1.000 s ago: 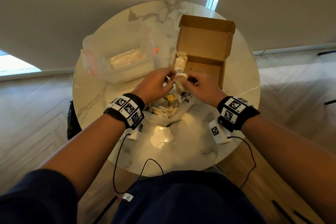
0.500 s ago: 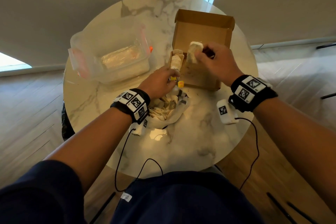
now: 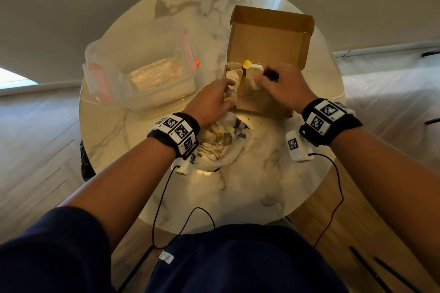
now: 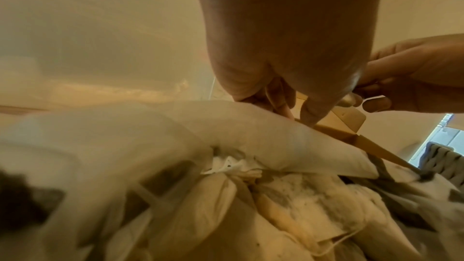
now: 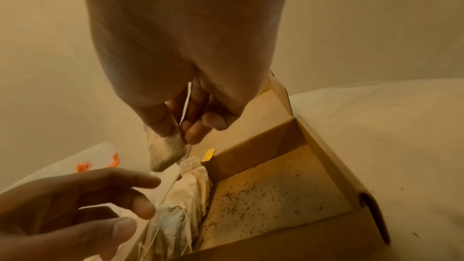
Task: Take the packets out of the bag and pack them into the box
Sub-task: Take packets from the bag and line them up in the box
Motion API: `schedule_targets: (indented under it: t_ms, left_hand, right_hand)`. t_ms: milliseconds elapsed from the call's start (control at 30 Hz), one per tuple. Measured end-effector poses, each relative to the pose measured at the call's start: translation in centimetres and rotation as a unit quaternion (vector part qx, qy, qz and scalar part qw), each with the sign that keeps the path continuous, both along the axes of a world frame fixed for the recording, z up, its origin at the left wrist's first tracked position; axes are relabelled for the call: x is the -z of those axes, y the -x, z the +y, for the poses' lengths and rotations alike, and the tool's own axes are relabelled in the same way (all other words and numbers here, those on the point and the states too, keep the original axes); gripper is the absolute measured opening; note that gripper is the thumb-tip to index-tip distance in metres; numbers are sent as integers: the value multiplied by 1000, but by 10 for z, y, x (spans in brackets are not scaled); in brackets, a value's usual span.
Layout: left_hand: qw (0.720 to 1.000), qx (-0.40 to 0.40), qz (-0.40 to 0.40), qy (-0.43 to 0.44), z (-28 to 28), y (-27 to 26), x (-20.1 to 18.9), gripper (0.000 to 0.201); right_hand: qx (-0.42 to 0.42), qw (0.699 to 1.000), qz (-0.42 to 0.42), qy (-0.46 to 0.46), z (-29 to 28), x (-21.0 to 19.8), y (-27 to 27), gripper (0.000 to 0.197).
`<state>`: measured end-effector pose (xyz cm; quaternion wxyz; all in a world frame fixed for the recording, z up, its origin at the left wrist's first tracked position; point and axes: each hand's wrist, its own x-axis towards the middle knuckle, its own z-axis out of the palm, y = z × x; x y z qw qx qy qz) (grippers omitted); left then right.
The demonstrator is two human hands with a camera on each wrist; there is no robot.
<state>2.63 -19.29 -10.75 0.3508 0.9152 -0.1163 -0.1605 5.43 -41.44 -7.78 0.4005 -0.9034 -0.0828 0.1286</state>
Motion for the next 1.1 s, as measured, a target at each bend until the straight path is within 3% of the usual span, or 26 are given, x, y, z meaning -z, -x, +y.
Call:
schedule_targets:
  t_ms: [167, 233, 433, 533, 667, 867, 1100]
  left_hand:
    - [1000, 22, -12, 15, -7, -3, 3, 68]
    - [999, 45, -18, 15, -13, -4, 4, 63]
    - [992, 107, -67, 6, -21, -4, 3, 21]
    - [994, 94, -56, -1, -18, -2, 0, 18]
    - [995, 91, -32, -5, -12, 1, -2, 20]
    - [998, 51, -44, 16, -3, 5, -9, 23]
    - [991, 78, -107, -32, 8, 1, -17, 19]
  right_hand:
    - [-44, 998, 21, -39, -1, -1, 13, 23]
    - [-60, 997, 14, -45, -1, -3, 17, 21]
    - [-43, 996, -2, -84, -5, -16, 19, 18]
    - [-5, 995, -9, -96, -12, -20, 18, 13]
    - [25, 994, -16, -104, -21, -24, 14, 21]
    - [57, 997, -25, -46, -28, -17, 14, 27]
    - [16, 1000, 4, 4, -13, 0, 25, 23]
